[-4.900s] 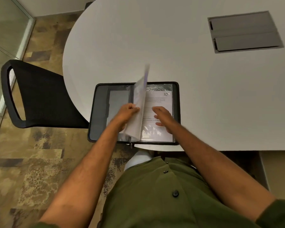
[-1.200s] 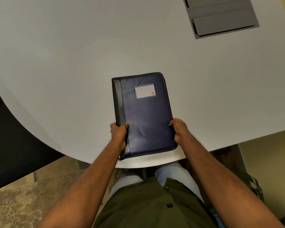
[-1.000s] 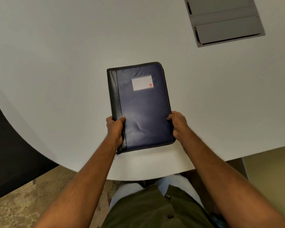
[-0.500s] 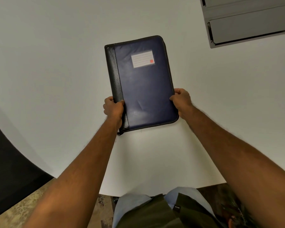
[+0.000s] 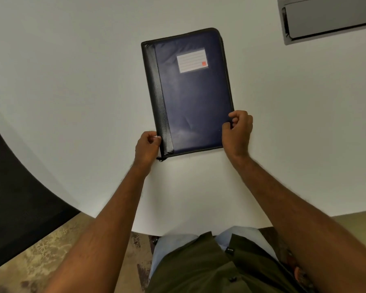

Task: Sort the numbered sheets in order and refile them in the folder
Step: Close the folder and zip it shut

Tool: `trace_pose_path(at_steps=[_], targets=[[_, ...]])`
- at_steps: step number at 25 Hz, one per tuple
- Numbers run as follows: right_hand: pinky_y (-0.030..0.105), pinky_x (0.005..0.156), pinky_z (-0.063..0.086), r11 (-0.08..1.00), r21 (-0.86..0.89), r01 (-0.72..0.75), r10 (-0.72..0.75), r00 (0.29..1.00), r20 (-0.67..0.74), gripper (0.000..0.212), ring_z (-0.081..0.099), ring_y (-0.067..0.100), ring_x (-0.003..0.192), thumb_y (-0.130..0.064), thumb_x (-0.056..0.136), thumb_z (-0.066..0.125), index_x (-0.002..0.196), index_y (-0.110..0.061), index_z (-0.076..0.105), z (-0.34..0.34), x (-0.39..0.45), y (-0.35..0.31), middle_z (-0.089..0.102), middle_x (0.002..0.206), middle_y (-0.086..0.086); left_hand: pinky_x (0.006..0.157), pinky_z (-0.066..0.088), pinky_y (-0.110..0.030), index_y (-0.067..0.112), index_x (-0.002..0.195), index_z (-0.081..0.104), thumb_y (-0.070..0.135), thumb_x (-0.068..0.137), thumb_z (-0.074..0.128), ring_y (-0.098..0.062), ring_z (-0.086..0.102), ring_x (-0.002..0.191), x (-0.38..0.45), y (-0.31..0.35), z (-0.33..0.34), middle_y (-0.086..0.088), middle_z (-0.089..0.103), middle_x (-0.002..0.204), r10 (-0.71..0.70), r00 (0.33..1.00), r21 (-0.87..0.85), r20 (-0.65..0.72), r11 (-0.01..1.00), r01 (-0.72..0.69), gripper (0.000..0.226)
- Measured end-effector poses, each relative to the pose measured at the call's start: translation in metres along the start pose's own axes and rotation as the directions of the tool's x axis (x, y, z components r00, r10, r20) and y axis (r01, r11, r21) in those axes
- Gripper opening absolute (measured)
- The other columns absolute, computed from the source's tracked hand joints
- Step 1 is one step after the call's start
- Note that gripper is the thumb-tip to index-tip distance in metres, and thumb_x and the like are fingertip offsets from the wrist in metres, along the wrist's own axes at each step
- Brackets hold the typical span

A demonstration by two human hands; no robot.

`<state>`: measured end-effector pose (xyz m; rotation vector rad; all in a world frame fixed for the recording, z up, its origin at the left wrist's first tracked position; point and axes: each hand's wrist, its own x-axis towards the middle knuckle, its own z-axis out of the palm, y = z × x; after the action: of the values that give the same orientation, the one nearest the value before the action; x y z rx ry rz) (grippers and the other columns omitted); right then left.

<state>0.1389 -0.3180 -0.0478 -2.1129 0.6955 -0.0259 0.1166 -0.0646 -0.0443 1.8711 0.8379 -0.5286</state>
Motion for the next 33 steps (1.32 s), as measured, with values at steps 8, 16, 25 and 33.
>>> trace_pose_path(at_steps=[8,16,25,33], targets=[[0.022,0.074,0.044,0.992,0.011,-0.126,0.108,0.887,0.449,0.008,0.057,0.013,0.083,-0.007,0.094,0.058,0.094,-0.014,0.062,0.046,-0.135,0.004,0.063,0.093,0.0,0.084,0.048,-0.025,0.018,0.107,0.073,0.017,0.096,0.069,-0.012,0.062,0.09,-0.039,-0.057,-0.024,0.004,0.072,0.099,0.046,0.978,0.144,0.203,0.987,-0.076,0.012],[0.024,0.088,0.054,0.945,0.059,-0.322,0.24,0.805,0.543,0.022,0.066,0.012,0.099,-0.015,0.094,0.068,0.116,-0.014,0.066,0.087,-0.168,-0.014,0.071,0.108,-0.003,0.078,0.053,-0.034,0.011,0.091,0.077,0.015,0.1,0.06,-0.015,0.062,0.072,-0.045,-0.07,-0.023,-0.003,0.07,0.076,0.149,0.974,0.159,0.172,0.971,-0.177,0.019],[0.029,0.078,0.06,0.968,0.058,-0.246,0.199,0.882,0.427,0.011,0.069,0.014,0.082,-0.019,0.094,0.071,0.102,-0.013,0.068,0.101,-0.177,-0.009,0.071,0.089,-0.005,0.083,0.056,-0.04,0.008,0.1,0.079,0.018,0.1,0.063,-0.018,0.061,0.077,-0.04,-0.063,-0.038,-0.011,0.074,0.086,0.215,0.953,0.283,0.215,0.92,-0.271,0.018],[0.033,0.07,0.06,0.981,-0.006,-0.196,0.187,0.925,0.332,0.015,0.066,0.011,0.072,-0.031,0.093,0.075,0.088,-0.016,0.073,0.1,-0.18,0.0,0.071,0.079,-0.008,0.084,0.058,-0.042,0.02,0.093,0.075,0.025,0.094,0.07,-0.022,0.07,0.083,-0.03,-0.074,-0.034,-0.001,0.075,0.088,0.276,0.947,0.332,0.168,0.888,-0.317,0.007]])
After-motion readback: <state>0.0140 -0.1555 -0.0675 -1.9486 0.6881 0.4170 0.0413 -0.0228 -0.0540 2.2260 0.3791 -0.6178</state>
